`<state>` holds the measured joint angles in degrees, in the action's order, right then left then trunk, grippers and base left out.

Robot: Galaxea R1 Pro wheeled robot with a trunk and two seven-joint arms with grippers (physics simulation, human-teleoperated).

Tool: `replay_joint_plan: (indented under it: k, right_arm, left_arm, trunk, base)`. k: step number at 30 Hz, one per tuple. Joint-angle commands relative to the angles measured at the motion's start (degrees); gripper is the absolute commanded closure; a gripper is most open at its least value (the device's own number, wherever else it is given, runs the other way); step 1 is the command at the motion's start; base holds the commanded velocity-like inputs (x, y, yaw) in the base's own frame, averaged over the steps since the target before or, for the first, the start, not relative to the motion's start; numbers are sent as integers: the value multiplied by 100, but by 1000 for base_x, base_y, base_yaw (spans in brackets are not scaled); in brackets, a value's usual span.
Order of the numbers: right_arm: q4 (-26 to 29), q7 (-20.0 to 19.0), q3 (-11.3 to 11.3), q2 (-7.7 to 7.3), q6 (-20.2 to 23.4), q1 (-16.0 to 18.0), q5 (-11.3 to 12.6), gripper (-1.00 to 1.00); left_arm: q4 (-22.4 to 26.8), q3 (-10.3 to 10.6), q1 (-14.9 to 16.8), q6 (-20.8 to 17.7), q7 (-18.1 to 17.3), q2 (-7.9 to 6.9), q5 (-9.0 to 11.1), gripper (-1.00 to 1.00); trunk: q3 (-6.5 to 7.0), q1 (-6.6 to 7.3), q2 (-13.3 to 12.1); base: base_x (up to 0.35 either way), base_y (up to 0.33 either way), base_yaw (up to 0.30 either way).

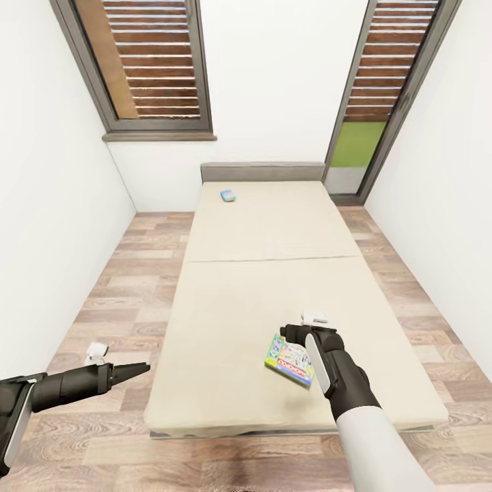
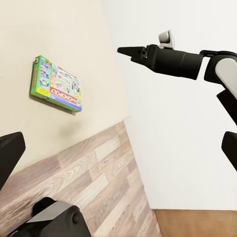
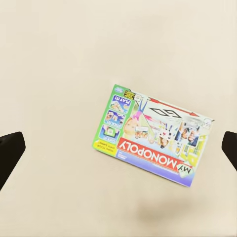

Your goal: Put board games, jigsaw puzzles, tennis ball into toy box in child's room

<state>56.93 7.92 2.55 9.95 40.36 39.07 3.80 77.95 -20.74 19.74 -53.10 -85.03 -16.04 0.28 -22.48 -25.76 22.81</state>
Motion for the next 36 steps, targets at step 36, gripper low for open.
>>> replay_joint_plan:
  k: [36]
  right_arm:
    - [-6, 34, 8, 5, 8, 4, 33, -100]
  left_arm:
    - [1, 17, 3, -69, 3, 4, -18, -100]
  trunk:
    - [-334, -3, 11]
  base:
    - [2, 0, 0]
